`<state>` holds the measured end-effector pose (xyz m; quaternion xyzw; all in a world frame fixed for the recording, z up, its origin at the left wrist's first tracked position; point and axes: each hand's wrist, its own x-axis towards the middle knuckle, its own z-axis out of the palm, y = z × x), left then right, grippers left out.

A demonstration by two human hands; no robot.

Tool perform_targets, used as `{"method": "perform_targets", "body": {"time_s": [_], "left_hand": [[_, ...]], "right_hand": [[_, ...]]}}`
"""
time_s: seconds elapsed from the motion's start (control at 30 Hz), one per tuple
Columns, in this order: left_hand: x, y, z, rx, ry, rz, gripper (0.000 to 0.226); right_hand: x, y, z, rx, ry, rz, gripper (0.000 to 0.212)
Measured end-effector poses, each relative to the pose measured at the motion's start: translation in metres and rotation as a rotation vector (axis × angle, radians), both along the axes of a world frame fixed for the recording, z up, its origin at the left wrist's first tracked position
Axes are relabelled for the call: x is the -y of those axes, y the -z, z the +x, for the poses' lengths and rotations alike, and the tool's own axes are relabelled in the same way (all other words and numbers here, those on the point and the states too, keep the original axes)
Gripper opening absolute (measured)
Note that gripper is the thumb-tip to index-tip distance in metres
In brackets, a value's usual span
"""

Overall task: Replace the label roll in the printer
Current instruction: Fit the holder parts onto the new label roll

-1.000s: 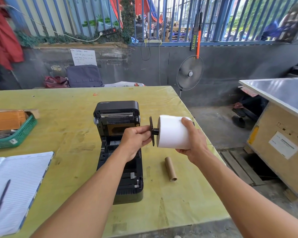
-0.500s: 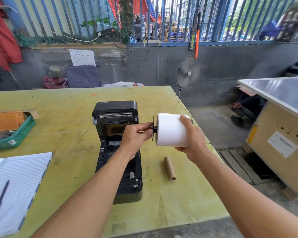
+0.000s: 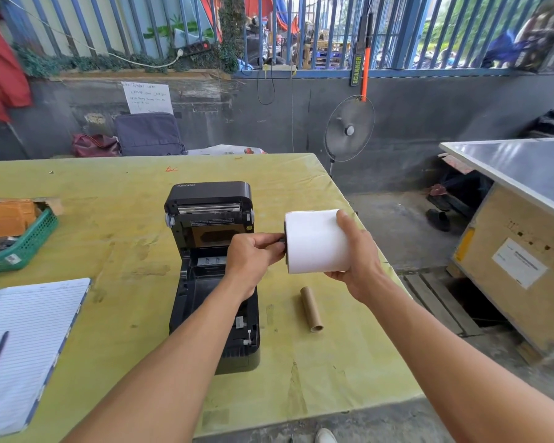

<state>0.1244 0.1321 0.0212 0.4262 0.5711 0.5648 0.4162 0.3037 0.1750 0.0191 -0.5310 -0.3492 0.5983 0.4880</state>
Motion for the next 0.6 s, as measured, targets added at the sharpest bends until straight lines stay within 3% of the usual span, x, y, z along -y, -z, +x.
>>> {"method": "perform_targets", "body": {"time_s": [0.33, 0.4, 0.53, 0.6], "left_hand": [[-0.013, 0.017, 0.015, 0.077, 0.039, -0.082, 0.017], [-0.018, 0.019, 0.022, 0.117, 0.045, -0.14, 0.026], [-0.021, 0.024, 0.033, -0.233, -0.041, -0.186, 0.05], [-0.022, 0.025, 0.03, -0.242, -0.057, -0.162, 0.059]], "right_hand": [[-0.013, 0.011, -0.001, 0.106, 0.09, -0.019, 0.086], [-0.015, 0.015, 0.0, 0.122, 0.109, -0.04, 0.084], [-0.016, 0.02, 0.002, 0.14, 0.075, -0.062, 0.077], [-0.015, 0.021, 0.002, 0.13, 0.013, -0.044, 0.069]]}}
